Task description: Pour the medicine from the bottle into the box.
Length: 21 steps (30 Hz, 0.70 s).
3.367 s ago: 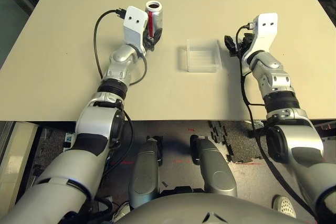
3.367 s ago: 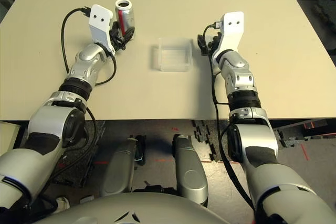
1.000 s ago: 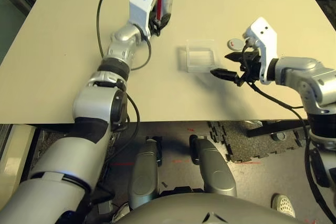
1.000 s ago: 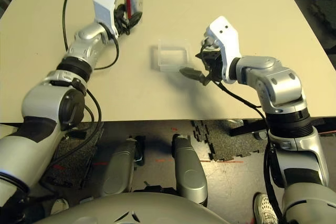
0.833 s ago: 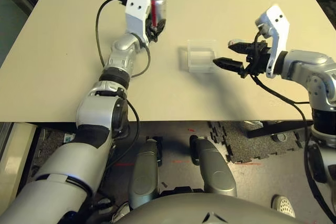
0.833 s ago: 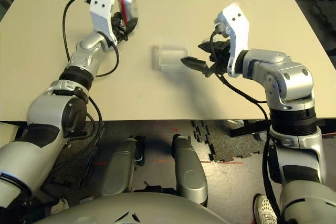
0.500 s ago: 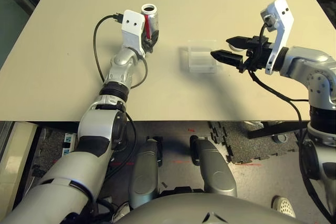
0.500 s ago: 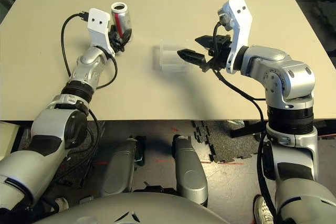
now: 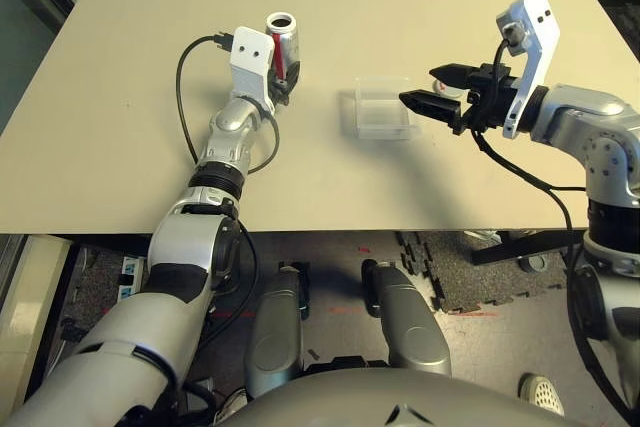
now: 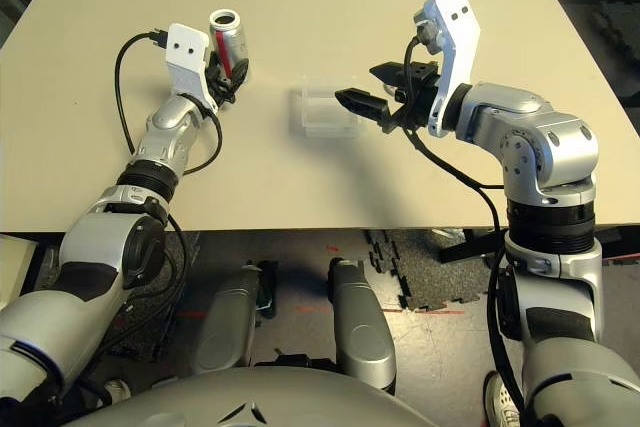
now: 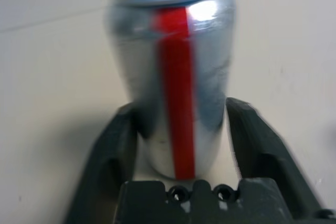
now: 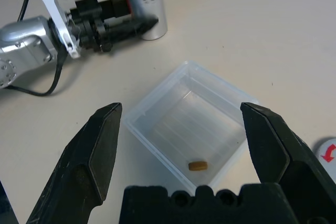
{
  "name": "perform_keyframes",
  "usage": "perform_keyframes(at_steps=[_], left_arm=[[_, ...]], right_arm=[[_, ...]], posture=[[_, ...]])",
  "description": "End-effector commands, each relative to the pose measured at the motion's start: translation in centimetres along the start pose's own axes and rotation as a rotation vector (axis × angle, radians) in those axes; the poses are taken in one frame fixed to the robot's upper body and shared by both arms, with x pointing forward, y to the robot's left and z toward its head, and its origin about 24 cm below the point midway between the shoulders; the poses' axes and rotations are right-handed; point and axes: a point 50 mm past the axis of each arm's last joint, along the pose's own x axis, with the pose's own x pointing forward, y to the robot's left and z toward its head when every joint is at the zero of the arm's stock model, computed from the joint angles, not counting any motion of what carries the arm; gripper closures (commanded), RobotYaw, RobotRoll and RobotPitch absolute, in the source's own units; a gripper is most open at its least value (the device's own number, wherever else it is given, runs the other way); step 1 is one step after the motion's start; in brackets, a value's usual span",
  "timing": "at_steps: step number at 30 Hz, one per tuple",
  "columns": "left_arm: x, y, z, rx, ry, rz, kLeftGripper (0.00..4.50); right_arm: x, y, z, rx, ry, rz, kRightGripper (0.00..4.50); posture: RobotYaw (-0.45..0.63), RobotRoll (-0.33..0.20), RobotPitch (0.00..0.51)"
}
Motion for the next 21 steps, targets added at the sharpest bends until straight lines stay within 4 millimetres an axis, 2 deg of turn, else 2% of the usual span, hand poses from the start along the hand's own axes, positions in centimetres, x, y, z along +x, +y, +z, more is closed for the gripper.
perform_keyframes(at_steps=[1,12,21], left_arm=[[-0.5,-0.5,-1.9,-0.012,0.074,-0.022,0.02],[-1.0,-0.7,-2.4,-0.017,0.055,-0.024,0.02],[-3.7,-0.4,-4.6,-0.069,0.081,0.011,0.02]], right_arm=[[0.2,0.0,0.2,-0.003,-0.009,0.001,0.00],[-0.3,-0.1,0.2,-0.006,-0.008,-0.003,0.00],[-1.4,0.1,-0.5,0.018,-0.007,-0.016,0.00]], posture=[[-0.10,0.000,0.193],[-0.09,0.000,0.195],[-0.06,0.000,0.199]])
